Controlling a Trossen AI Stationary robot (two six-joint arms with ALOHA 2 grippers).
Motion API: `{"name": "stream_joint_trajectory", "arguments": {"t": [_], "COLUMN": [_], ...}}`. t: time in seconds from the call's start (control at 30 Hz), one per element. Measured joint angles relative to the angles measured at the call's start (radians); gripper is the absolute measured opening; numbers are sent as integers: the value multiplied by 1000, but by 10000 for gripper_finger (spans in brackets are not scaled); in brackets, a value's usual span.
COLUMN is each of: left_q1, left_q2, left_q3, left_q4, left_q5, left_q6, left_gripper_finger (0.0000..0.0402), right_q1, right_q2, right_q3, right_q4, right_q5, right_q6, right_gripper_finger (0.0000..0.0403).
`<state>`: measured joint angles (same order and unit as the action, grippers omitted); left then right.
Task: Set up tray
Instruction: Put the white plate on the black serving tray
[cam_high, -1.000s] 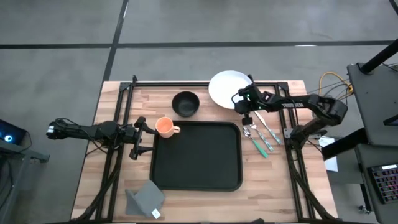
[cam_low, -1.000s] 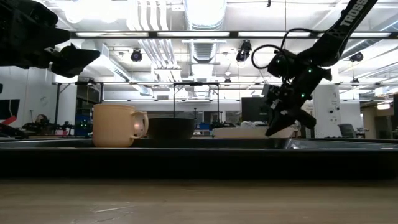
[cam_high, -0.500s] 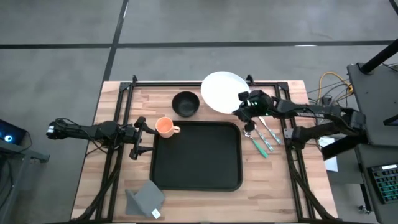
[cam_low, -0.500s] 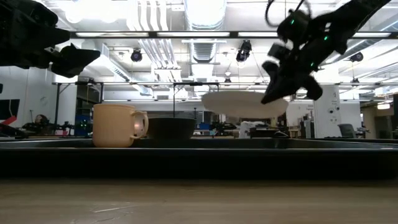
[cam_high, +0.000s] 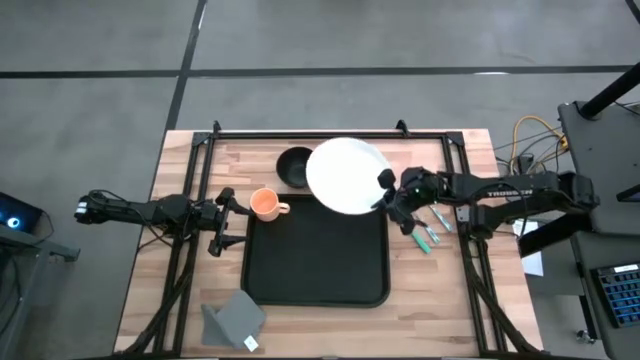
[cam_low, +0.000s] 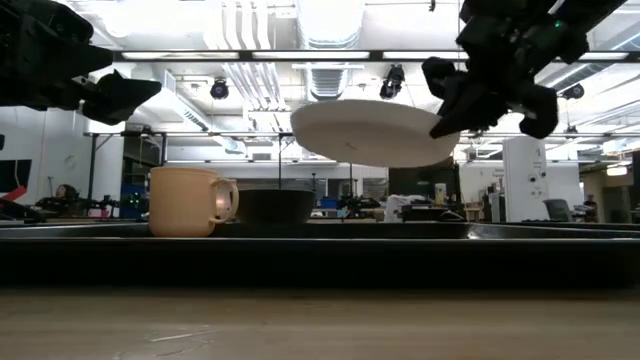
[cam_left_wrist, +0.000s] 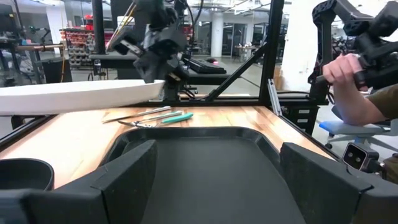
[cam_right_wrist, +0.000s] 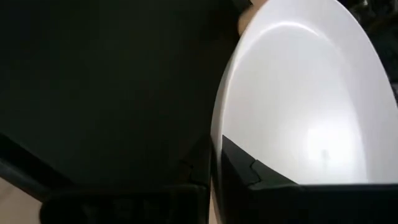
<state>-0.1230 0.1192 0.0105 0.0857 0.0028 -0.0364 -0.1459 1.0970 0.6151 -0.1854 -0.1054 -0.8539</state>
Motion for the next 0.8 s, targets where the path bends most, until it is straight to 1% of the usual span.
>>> {"name": "stream_joint_trajectory", "arguments": {"t": [0.13,0.27,0.57,0.8], "left_q1": [0,0,0,0], "left_q2": [0,0,0,0], "left_q3": [0,0,0,0], "left_q4": [0,0,0,0], "left_q5": [0,1,3,3], "left_q6": [0,0,0,0], "left_gripper_finger": [315,315,315,315], "right_q1": [57,121,280,367], "right_q2": [20,60,181,291], "right_q3": [52,112,191,263], "right_q4": [-62,-120,-122,-121], "right_q5": [-13,-52,-52,-52], "right_q6": [20,34,-25,-42], "right_gripper_finger": [9,8,8,8]}}
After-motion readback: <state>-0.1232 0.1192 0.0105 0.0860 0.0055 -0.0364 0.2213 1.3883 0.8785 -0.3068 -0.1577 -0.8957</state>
